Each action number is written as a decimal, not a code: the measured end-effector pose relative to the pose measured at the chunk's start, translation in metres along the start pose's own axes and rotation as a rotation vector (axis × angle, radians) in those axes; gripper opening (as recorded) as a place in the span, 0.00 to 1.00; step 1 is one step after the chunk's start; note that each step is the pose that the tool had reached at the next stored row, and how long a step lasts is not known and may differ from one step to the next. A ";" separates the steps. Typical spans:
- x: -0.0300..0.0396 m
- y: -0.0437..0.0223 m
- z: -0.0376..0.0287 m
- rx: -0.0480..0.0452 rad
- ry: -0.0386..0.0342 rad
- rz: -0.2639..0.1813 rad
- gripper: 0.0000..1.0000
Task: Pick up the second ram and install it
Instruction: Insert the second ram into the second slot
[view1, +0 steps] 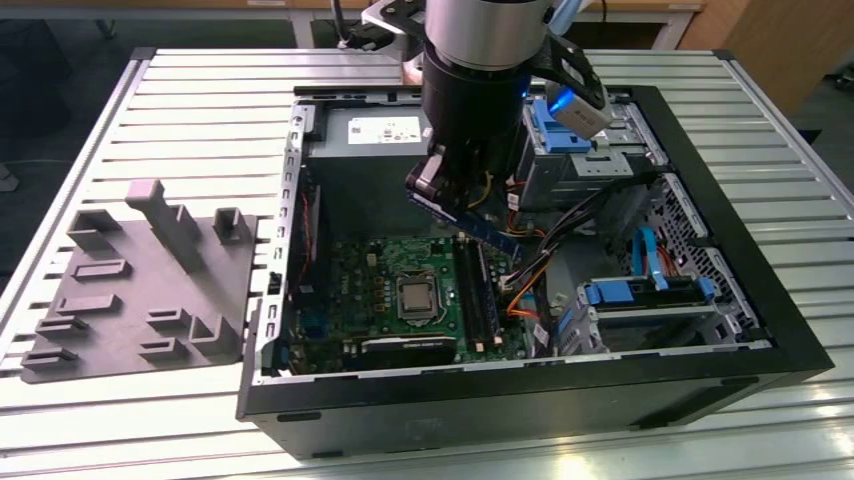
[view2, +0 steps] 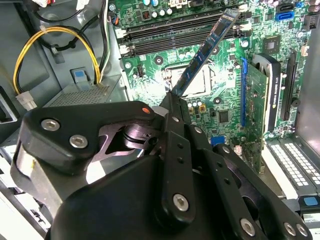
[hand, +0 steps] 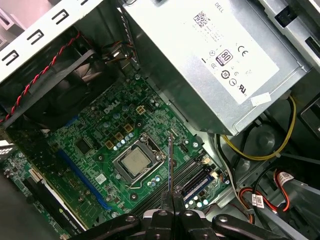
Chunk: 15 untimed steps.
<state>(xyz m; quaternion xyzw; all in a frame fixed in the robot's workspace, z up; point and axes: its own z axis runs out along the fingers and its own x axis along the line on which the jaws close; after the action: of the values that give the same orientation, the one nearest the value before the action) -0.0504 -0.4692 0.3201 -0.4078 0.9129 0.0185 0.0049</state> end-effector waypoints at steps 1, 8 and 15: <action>0.0000 0.0000 0.0000 0.0000 0.0000 0.000 0.12; 0.0000 0.0000 0.0000 0.0001 0.0000 0.003 0.12; 0.0000 0.0000 0.0002 0.0016 -0.0020 0.070 0.12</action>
<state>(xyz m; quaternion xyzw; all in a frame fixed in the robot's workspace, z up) -0.0504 -0.4692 0.3199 -0.3757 0.9265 0.0183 0.0055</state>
